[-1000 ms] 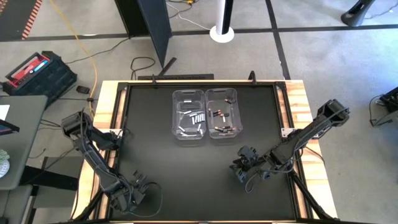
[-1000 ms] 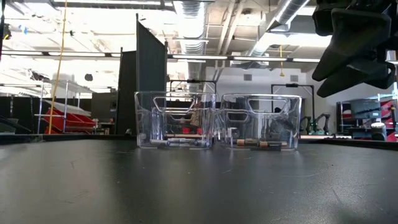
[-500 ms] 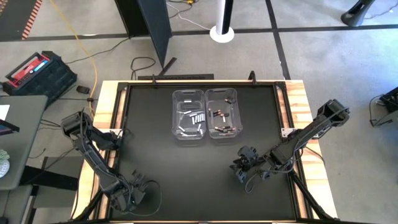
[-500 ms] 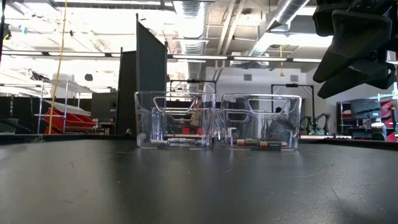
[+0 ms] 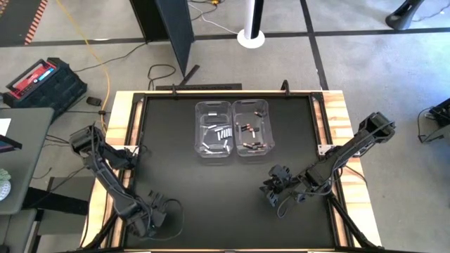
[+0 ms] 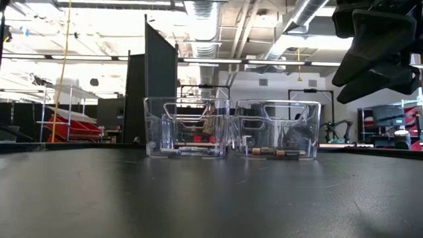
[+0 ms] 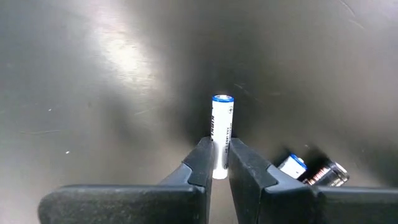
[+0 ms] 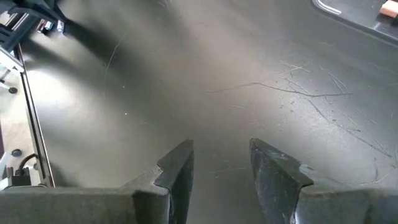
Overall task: Sort batteries
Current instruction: Put the white battery into the left transparent bin
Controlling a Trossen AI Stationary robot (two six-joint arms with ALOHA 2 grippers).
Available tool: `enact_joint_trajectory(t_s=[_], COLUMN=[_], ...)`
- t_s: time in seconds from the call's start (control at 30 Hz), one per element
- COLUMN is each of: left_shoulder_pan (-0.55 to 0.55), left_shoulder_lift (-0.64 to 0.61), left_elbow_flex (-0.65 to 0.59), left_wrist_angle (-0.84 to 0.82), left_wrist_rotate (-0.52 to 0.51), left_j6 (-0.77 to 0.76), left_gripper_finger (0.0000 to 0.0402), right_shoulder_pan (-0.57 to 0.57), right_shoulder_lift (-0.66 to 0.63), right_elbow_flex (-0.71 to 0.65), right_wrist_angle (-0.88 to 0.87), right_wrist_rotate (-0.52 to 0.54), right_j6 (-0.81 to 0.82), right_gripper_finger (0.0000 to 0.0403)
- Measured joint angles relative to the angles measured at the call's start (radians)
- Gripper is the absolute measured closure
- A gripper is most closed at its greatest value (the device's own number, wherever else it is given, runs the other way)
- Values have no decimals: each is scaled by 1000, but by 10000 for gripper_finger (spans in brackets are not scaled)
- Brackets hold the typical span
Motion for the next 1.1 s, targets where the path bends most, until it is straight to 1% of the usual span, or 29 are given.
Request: enact_joint_trajectory(t_s=[0.33,0.47,0.77,0.93,1.1], left_shoulder_pan=[85,121,222,284,349], left_shoulder_lift=[2,6,3,3,3], left_elbow_flex=[11,33,78,97,116], left_wrist_angle=[-3,-8,3,4,2], left_wrist_rotate=[-3,-63,-186,-187,-213], left_j6=[-75,-82,-241,-268,-268], left_gripper_finger=[371,371,371,371,371], right_shoulder_pan=[0,0,1,15,32], right_shoulder_lift=[0,0,0,0,0], right_elbow_flex=[0,0,0,0,0], right_wrist_angle=[-1,-4,-4,-9,-11], right_wrist_rotate=[0,0,0,0,0], right_j6=[-8,-8,-8,-11,-11], right_gripper_finger=[230,230,230,230,230])
